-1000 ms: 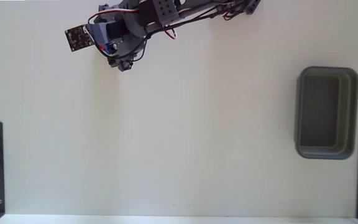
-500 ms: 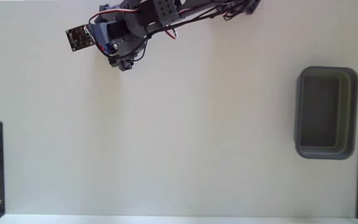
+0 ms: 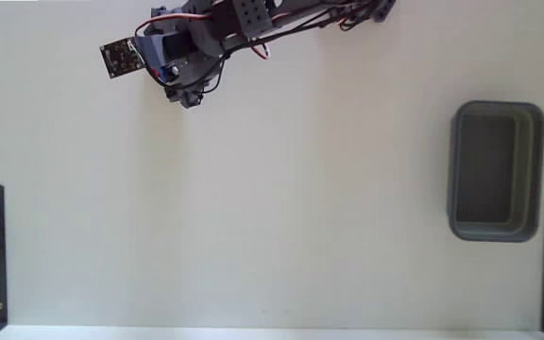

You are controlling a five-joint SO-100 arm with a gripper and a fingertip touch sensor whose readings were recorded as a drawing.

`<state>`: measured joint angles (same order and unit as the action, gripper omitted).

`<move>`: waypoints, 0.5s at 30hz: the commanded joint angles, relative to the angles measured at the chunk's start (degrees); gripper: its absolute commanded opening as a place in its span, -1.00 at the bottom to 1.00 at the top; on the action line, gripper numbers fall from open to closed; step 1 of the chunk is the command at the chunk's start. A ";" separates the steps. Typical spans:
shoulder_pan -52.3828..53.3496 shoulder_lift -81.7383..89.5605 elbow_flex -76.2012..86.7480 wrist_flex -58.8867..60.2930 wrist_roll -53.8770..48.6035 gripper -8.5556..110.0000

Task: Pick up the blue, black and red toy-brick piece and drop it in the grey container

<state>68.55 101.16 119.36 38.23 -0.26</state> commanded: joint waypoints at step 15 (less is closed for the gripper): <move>0.72 1.16 0.04 -0.91 0.26 0.84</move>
<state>68.55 101.16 119.36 38.23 -0.26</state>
